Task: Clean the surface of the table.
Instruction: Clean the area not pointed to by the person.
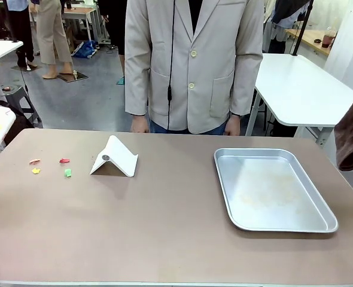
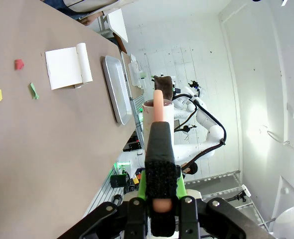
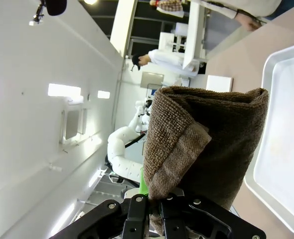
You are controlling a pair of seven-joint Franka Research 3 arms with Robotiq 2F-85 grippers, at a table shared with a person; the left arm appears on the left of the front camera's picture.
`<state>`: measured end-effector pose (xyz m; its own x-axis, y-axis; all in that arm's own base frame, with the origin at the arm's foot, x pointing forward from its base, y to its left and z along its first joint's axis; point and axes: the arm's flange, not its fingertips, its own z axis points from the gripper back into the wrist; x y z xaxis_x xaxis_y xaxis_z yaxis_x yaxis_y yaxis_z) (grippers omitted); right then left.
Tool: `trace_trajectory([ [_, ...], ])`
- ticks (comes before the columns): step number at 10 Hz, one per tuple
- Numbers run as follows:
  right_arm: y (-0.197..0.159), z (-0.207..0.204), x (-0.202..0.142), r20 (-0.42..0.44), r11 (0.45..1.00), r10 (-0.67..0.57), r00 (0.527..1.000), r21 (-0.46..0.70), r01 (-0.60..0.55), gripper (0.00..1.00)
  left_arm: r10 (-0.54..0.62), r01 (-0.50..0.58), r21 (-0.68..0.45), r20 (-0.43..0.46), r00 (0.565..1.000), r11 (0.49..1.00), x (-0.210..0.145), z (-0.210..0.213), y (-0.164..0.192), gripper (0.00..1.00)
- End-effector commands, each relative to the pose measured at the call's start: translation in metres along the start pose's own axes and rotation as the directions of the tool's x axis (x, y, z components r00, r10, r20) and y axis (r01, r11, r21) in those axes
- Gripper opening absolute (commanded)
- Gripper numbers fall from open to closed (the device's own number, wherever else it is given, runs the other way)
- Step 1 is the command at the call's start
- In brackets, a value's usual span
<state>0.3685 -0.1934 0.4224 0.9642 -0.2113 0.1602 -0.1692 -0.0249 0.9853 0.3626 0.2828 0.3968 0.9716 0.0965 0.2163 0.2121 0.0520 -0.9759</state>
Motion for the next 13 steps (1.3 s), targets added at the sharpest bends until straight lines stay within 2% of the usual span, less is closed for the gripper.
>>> trace_trajectory([
  [1,0.005,0.000,-0.001,-0.002,1.000,0.009,1.000,0.005,-0.009,0.00,-0.007,0.007,-0.015,-0.007,1.000,1.000,-0.005,0.009,-0.008,0.00],
  [2,0.005,0.000,-0.001,-0.002,1.000,0.009,1.000,0.005,-0.009,0.00,0.000,0.000,0.000,0.000,1.000,1.000,0.000,0.000,0.000,0.22],
  [3,0.005,0.000,-0.001,-0.002,1.000,0.009,1.000,0.005,-0.009,0.00,0.011,-0.011,-0.004,-0.071,0.997,1.000,0.003,-0.015,0.006,0.22],
  [4,0.005,0.000,-0.001,-0.002,1.000,0.009,1.000,0.005,-0.009,0.00,0.006,0.000,0.059,-0.094,0.996,0.998,0.005,-0.024,0.009,0.22],
  [6,0.005,0.000,-0.001,-0.002,1.000,0.009,1.000,0.005,-0.009,0.00,0.018,-0.007,0.164,-0.066,0.998,0.986,0.008,-0.022,0.014,0.22],
  [8,0.005,0.000,-0.001,-0.002,1.000,0.009,1.000,0.005,-0.009,0.00,0.035,-0.049,0.307,0.051,0.998,0.950,0.019,-0.013,0.024,0.22],
  [9,0.005,0.000,-0.001,-0.002,1.000,0.009,1.000,0.005,-0.009,0.00,0.038,-0.068,0.341,0.095,0.995,0.938,0.025,-0.009,0.028,0.22],
  [10,0.005,0.000,-0.001,-0.002,1.000,0.009,1.000,0.005,-0.009,0.00,0.015,-0.075,0.423,0.143,0.990,0.903,0.030,-0.006,0.035,0.22],
  [13,0.005,0.000,-0.001,-0.002,1.000,0.009,1.000,0.005,-0.009,0.00,0.028,-0.135,0.511,0.212,0.977,0.849,0.047,0.006,0.049,0.22],
])
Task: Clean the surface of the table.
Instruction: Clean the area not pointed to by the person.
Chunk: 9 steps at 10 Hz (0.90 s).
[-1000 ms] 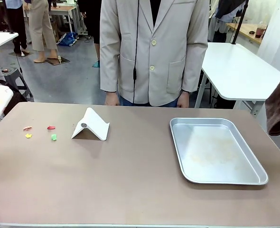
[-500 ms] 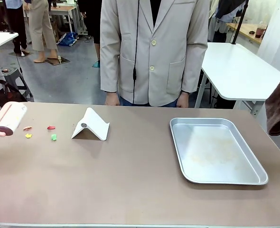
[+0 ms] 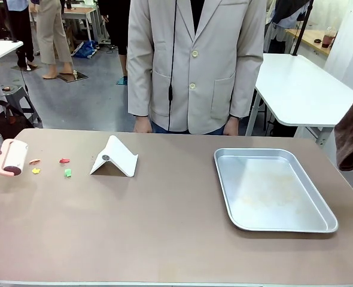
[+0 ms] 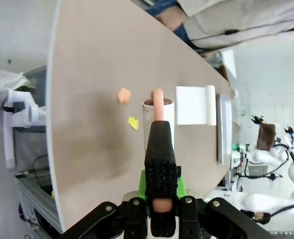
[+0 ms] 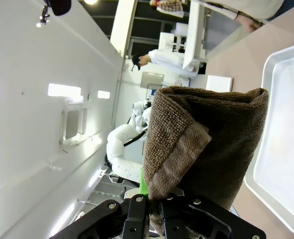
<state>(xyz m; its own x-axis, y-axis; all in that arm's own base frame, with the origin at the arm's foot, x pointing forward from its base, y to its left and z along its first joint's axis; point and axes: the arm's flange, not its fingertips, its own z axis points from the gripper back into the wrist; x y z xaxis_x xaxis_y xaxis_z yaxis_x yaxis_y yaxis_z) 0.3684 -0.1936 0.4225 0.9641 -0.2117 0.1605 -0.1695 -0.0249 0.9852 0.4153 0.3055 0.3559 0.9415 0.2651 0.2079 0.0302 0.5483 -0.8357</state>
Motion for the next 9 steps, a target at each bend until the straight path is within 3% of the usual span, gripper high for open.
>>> trace_trajectory([
  [1,0.004,0.000,-0.001,-0.003,1.000,0.008,1.000,0.005,-0.008,0.00,0.056,-0.057,0.013,0.035,0.998,0.998,0.007,-0.006,-0.003,0.22],
  [2,0.004,0.000,-0.001,-0.003,1.000,0.008,1.000,0.005,-0.008,0.00,0.063,-0.064,0.022,0.045,0.997,0.998,0.012,-0.006,0.000,0.22],
  [3,0.004,0.000,-0.001,-0.003,1.000,0.008,1.000,0.005,-0.008,0.00,0.074,-0.077,0.048,0.058,0.996,0.996,0.015,-0.007,0.004,0.08],
  [4,0.004,0.000,-0.001,-0.003,1.000,0.008,1.000,0.005,-0.008,0.00,0.094,-0.097,0.075,0.048,0.994,0.992,0.018,-0.009,0.009,0.03],
  [9,0.004,0.000,-0.001,-0.003,1.000,0.008,1.000,0.005,-0.008,0.00,0.143,-0.147,0.133,0.032,0.989,0.980,0.027,-0.016,0.025,0.03],
])
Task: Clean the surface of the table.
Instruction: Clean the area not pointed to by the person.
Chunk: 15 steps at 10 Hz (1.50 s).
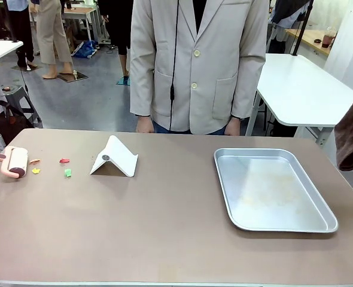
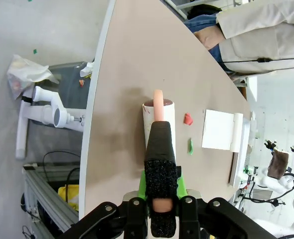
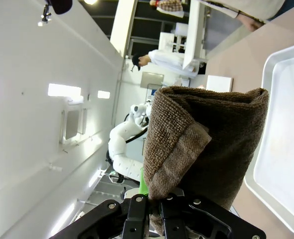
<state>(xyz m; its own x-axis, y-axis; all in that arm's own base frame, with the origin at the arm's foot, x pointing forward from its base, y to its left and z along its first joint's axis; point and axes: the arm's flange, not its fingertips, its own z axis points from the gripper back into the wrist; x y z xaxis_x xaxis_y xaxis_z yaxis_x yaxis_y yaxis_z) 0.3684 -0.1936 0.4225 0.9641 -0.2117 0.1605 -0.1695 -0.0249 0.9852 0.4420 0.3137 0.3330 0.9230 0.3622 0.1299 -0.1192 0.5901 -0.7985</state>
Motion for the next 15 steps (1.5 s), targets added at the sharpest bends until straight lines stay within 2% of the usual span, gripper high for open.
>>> trace_trajectory([
  [1,0.004,0.000,-0.001,-0.003,1.000,0.008,1.000,0.005,-0.008,0.00,0.029,-0.028,0.047,-0.023,0.999,0.999,0.006,-0.006,0.002,0.03],
  [8,0.004,0.000,-0.001,-0.003,1.000,0.008,1.000,0.005,-0.008,0.00,0.116,-0.105,0.110,-0.098,0.988,0.988,0.024,-0.047,0.000,0.03],
  [15,0.004,0.000,-0.001,-0.003,1.000,0.008,1.000,0.005,-0.008,0.00,0.104,-0.086,0.116,-0.156,0.982,0.990,0.031,-0.119,-0.033,0.03],
])
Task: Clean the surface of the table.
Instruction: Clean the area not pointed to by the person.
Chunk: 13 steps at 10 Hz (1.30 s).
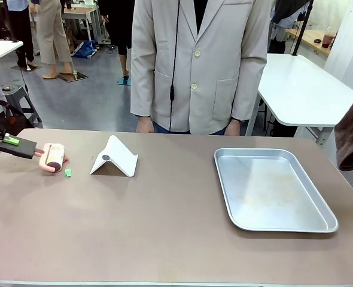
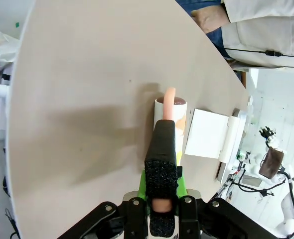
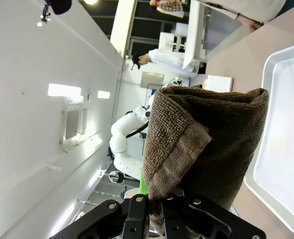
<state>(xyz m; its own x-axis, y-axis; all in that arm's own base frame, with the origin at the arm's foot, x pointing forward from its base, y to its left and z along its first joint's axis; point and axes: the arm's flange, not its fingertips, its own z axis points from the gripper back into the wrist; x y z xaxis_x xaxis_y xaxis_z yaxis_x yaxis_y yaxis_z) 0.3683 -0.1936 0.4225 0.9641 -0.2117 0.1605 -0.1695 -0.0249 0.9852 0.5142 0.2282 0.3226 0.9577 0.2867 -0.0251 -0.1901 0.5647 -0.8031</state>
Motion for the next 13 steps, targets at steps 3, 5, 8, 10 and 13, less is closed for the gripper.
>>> trace_trajectory([
  [3,0.004,0.000,-0.001,-0.003,1.000,0.008,1.000,0.005,-0.008,0.00,0.015,-0.012,0.126,-0.025,1.000,0.992,0.005,-0.052,0.004,0.03],
  [5,0.004,0.000,-0.001,-0.003,1.000,0.008,1.000,0.005,-0.008,0.00,0.000,0.004,0.117,-0.030,1.000,0.993,0.010,-0.062,-0.008,0.03],
  [8,0.004,0.000,-0.001,-0.003,1.000,0.008,1.000,0.005,-0.008,0.00,-0.039,0.040,0.068,-0.021,0.999,0.997,0.013,-0.064,-0.025,0.03],
  [10,0.004,0.000,-0.001,-0.003,1.000,0.008,1.000,0.005,-0.008,0.00,-0.095,0.094,-0.021,0.000,0.996,0.995,0.002,-0.046,-0.043,0.03],
  [13,0.004,0.000,-0.001,-0.003,1.000,0.008,1.000,0.005,-0.008,0.00,-0.167,0.170,-0.137,0.032,0.985,0.976,-0.024,-0.001,-0.063,0.03],
])
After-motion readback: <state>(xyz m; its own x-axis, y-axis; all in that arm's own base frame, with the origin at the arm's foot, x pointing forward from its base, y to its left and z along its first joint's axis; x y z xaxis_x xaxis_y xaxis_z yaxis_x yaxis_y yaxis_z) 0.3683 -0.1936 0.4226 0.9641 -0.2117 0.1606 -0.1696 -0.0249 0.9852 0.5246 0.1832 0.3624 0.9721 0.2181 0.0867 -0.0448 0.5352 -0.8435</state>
